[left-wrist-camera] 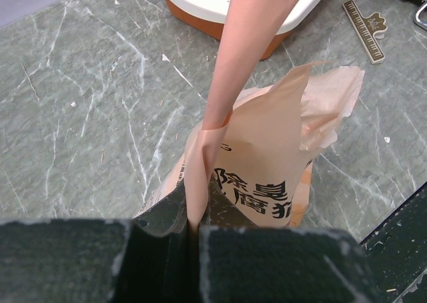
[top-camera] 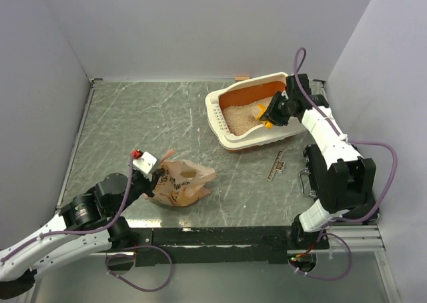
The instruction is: Fill the litter box with clean litter
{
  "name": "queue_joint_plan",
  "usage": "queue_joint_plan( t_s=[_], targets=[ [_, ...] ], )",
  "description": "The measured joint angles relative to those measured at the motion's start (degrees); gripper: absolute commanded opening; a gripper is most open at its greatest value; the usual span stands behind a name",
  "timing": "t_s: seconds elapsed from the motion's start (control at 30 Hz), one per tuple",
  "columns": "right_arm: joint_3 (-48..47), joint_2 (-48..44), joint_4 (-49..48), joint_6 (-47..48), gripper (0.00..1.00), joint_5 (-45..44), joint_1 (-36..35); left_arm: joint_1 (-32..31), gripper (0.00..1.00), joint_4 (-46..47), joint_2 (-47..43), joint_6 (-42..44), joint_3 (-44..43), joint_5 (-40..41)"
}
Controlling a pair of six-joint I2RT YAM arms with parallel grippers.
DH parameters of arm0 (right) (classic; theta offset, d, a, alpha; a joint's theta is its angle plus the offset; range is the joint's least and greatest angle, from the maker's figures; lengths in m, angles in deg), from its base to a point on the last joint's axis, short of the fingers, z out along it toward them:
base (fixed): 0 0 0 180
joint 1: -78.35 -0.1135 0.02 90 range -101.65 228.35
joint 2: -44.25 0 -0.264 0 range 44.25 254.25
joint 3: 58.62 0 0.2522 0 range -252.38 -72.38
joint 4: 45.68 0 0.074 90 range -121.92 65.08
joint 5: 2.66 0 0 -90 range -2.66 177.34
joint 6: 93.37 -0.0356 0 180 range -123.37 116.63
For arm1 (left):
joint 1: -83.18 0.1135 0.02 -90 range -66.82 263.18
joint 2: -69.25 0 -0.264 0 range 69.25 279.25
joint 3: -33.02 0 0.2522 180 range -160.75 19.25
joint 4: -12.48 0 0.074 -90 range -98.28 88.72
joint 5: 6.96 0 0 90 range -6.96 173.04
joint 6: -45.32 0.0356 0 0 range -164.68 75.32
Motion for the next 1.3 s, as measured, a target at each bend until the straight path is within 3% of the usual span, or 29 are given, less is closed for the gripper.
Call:
queue_joint_plan(
  t_s=[0.2, 0.43, 0.57, 0.73, 0.9, 1.3],
  targets=[
    [-5.7, 2.2, 8.8, 12.4, 0.0, -1.9, -0.8, 0.0, 0.01, -0.7, -1.2, 0.0, 0.0, -0.5],
    [-16.8, 5.0, 18.3, 23.9, 0.0, -17.1, -7.4, 0.0, 0.01, -0.8, -0.8, 0.0, 0.0, -0.7],
    [-21.3, 6.5, 20.5, 28.0, 0.0, -24.6, -11.9, 0.0, 0.01, -0.8, -0.8, 0.0, 0.0, -0.7],
    [-23.1, 6.8, 22.3, 29.6, 0.0, -27.3, -15.6, 0.0, 0.01, -0.8, -0.8, 0.0, 0.0, -0.7],
    [-21.6, 2.9, 22.2, 29.2, 0.0, -20.2, -18.1, 0.0, 0.01, -0.8, -0.7, 0.0, 0.0, -0.7],
    [-10.5, -23.1, 23.5, 28.0, 0.0, 10.7, -21.5, 0.0, 0.01, -0.7, -0.5, 0.3, 0.0, -2.6]
  ],
)
